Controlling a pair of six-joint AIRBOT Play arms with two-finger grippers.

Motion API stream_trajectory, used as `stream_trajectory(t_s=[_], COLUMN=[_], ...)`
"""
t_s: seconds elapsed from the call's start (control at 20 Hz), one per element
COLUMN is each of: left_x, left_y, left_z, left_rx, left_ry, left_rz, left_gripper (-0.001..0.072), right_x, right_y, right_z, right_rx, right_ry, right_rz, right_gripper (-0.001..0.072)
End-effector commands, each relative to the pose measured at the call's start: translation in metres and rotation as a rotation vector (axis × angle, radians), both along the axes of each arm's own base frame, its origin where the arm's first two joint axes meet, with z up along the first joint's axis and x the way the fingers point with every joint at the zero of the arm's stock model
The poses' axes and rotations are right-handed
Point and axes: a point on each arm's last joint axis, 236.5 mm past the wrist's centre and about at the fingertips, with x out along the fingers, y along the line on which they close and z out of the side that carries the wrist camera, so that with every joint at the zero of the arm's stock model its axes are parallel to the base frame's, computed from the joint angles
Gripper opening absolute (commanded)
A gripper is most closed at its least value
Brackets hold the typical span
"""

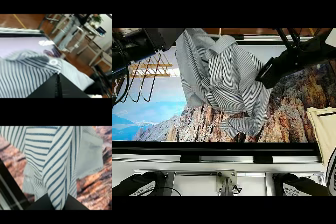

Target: Fold the shirts.

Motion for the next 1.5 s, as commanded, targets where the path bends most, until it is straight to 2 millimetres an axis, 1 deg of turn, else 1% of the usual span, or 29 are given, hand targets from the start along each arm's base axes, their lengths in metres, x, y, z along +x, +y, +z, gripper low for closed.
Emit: stream_trajectory(t_s=[0.0,0.1,0.15,0.2,0.25,0.35,0.45,0.6,0.65,0.75,0.85,0.9,0.95,1.0,1.05,1.1,1.15,1.3,1.35,1.4,1.45], left_x=[-0.042,-0.066,-0.076,-0.083,-0.086,-0.083,-0.077,-0.064,-0.061,-0.055,-0.045,-0.039,-0.035,-0.031,-0.031,-0.031,-0.032,-0.036,-0.039,-0.042,-0.043], left_y=[-0.042,-0.060,-0.064,-0.064,-0.060,-0.043,-0.019,0.018,0.024,0.025,0.024,0.024,0.025,0.025,0.025,0.027,0.029,0.045,0.047,0.049,0.050], left_z=[0.000,-0.008,-0.012,-0.017,-0.023,-0.033,-0.042,-0.054,-0.055,-0.058,-0.061,-0.060,-0.056,-0.049,-0.041,-0.033,-0.020,0.030,0.043,0.052,0.055], left_rx=[0.046,0.076,0.094,0.126,0.165,0.241,0.325,0.423,0.432,0.428,0.409,0.396,0.380,0.356,0.332,0.319,0.309,0.270,0.263,0.264,0.274], left_ry=[-0.032,-0.014,-0.008,-0.007,-0.007,0.014,0.021,0.042,0.047,0.057,0.075,0.072,0.062,0.049,0.032,0.011,-0.022,-0.146,-0.175,-0.196,-0.207], left_rz=[-0.158,-0.255,-0.291,-0.315,-0.317,-0.268,-0.197,-0.084,-0.066,-0.059,-0.041,-0.024,-0.009,0.005,0.018,0.032,0.047,0.125,0.135,0.142,0.147], left_gripper=[0.0052,0.0052,0.0052,0.0052,0.0052,0.0052,0.0051,0.0052,0.0052,0.0053,0.0056,0.0079,0.0218,0.0430,0.0515,0.0523,0.0523,0.0523,0.0523,0.0523,0.0523], right_x=[0.021,0.027,0.029,0.032,0.034,0.035,0.034,0.025,0.021,0.011,-0.004,-0.012,-0.019,-0.022,-0.025,-0.027,-0.029,-0.032,-0.033,-0.032,-0.029], right_y=[0.019,0.019,0.019,0.018,0.016,0.012,0.007,0.003,0.004,0.010,0.022,0.028,0.032,0.033,0.032,0.031,0.031,0.030,0.029,0.028,0.026], right_z=[0.022,0.026,0.028,0.030,0.032,0.037,0.044,0.061,0.067,0.081,0.097,0.105,0.112,0.115,0.118,0.120,0.123,0.126,0.128,0.129,0.131], right_rx=[0.152,0.167,0.173,0.175,0.172,0.162,0.153,0.160,0.171,0.213,0.261,0.294,0.321,0.329,0.329,0.332,0.335,0.342,0.344,0.342,0.340], right_ry=[-0.039,-0.057,-0.067,-0.080,-0.096,-0.122,-0.150,-0.194,-0.205,-0.223,-0.246,-0.253,-0.253,-0.258,-0.265,-0.270,-0.274,-0.272,-0.276,-0.285,-0.299], right_rz=[-0.092,-0.114,-0.119,-0.126,-0.134,-0.147,-0.157,-0.161,-0.158,-0.135,-0.069,-0.039,-0.023,-0.019,-0.019,-0.019,-0.022,-0.033,-0.033,-0.037,-0.048], right_gripper=[0.0074,0.0074,0.0074,0.0074,0.0074,0.0074,0.0074,0.0074,0.0074,0.0075,0.0075,0.0075,0.0075,0.0075,0.0075,0.0075,0.0074,0.0074,0.0073,0.0073,0.0073])
